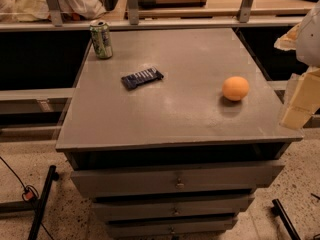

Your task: Move orange near rxbar blueberry

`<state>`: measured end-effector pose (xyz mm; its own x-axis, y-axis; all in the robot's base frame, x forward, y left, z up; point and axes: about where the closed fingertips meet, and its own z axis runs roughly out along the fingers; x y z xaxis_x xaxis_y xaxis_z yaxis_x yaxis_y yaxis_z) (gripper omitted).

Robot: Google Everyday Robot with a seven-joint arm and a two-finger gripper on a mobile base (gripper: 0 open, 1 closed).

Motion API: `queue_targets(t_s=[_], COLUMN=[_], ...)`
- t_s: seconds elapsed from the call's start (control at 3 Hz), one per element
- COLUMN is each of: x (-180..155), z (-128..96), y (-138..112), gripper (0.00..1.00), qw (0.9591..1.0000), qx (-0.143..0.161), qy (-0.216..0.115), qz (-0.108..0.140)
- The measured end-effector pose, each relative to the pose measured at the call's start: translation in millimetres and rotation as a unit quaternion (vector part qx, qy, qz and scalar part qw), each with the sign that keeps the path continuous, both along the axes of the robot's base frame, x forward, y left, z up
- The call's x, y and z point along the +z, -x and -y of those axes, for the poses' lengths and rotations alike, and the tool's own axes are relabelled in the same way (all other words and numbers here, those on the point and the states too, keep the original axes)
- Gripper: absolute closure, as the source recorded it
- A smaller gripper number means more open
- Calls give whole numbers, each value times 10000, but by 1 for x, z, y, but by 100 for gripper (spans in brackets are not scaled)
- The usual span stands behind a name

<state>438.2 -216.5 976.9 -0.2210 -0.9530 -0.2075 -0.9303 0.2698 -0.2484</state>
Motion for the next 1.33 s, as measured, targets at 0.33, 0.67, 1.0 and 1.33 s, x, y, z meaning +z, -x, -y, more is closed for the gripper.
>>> queue_targets(t_s=[0.33, 0.67, 1.0, 1.33], x=[0, -3, -12, -19], z=[0, 10, 29, 38], y=[0, -25, -66, -97], gripper=[0, 0, 0, 0], qw=[10000, 9999, 9979, 9913], qx=[0, 85, 37, 45], qy=[0, -126, -639, -1307], qz=[1, -11, -120, -167])
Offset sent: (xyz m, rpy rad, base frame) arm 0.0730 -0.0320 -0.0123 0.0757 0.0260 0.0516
